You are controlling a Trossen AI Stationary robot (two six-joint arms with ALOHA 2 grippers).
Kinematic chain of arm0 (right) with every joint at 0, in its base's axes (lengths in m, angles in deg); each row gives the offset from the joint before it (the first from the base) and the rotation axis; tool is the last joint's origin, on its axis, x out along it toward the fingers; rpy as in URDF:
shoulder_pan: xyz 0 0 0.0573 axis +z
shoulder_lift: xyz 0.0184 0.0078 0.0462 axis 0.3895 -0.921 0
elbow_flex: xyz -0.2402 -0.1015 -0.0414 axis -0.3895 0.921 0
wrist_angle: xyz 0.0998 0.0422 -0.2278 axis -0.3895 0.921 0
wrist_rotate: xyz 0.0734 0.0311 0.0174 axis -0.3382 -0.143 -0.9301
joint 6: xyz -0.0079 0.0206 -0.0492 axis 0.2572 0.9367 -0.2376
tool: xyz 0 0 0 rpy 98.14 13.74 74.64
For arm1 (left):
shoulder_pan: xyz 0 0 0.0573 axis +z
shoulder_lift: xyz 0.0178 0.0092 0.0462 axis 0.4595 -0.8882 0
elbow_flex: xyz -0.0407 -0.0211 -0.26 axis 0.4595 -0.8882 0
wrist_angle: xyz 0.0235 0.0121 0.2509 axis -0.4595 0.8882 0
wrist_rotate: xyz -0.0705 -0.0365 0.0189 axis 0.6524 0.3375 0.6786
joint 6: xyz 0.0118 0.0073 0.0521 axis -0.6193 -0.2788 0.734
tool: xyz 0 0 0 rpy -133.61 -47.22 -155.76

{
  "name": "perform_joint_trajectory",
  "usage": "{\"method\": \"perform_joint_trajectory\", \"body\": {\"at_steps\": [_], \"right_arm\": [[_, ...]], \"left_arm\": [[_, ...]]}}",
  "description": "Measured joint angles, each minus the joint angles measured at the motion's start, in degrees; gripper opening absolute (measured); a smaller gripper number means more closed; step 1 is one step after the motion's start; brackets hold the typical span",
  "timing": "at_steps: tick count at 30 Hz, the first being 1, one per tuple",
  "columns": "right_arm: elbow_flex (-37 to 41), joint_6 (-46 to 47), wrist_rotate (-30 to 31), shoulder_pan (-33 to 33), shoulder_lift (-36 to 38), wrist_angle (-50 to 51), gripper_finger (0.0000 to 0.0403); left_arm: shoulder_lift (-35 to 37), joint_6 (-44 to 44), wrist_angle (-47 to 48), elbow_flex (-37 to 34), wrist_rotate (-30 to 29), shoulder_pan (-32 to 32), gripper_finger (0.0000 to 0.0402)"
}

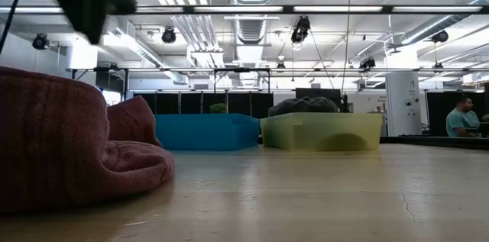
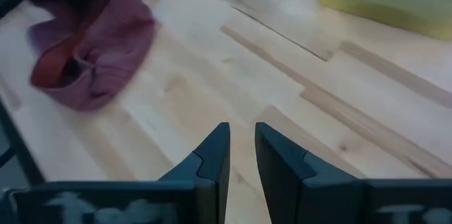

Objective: Pick & Place hat
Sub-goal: Put the right pink cap into the blue bin

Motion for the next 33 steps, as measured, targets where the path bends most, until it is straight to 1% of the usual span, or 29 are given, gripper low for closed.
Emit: {"method": "perform_joint_trajectory", "body": {"at_steps": [3,6,10,13,17,19,24,28,31,33], "right_arm": [[0.0,-4.8,0.0,-1.2,0.0,-3.5,0.0066],[0.0,-6.6,0.0,-1.8,0.0,-4.7,0.0066],[0.1,-6.6,0.0,-2.0,0.0,-4.7,0.0066],[0.1,-6.0,0.0,-2.0,0.0,-4.7,0.0066],[0.1,-6.0,0.0,-2.0,0.0,-5.6,0.0066],[0.1,-5.8,0.0,-2.0,0.0,-6.2,0.0066],[0.1,-4.8,0.0,-1.9,-0.1,-7.3,0.0066],[0.1,-4.7,0.0,-1.9,-0.8,-7.7,0.0066],[0.1,-4.0,-0.6,-1.9,-1.6,-7.9,0.0066],[0.1,-3.6,-1.0,-1.8,-2.1,-8.1,0.0066]], "left_arm": [[-0.4,-0.3,-1.8,0.0,0.2,-6.3,0.0124],[-2.3,-2.0,-5.1,0.0,0.1,-11.8,0.0124],[-6.3,-5.2,-10.0,0.0,0.0,-16.7,0.0124],[-10.1,-6.6,-12.2,0.0,-0.1,-19.1,0.0124],[-14.4,-9.5,-12.1,0.0,-0.3,-21.0,0.0124],[-16.4,-10.7,-12.0,0.0,-1.3,-21.5,0.0124],[-20.3,-17.3,-7.7,0.0,-7.1,-21.5,0.0124],[-21.6,-21.7,-3.0,0.0,-13.4,-21.4,0.0122],[-21.7,-22.6,-1.0,0.2,-15.9,-21.3,0.0108],[-21.7,-23.2,-0.3,0.5,-17.2,-21.3,0.0087]]}}
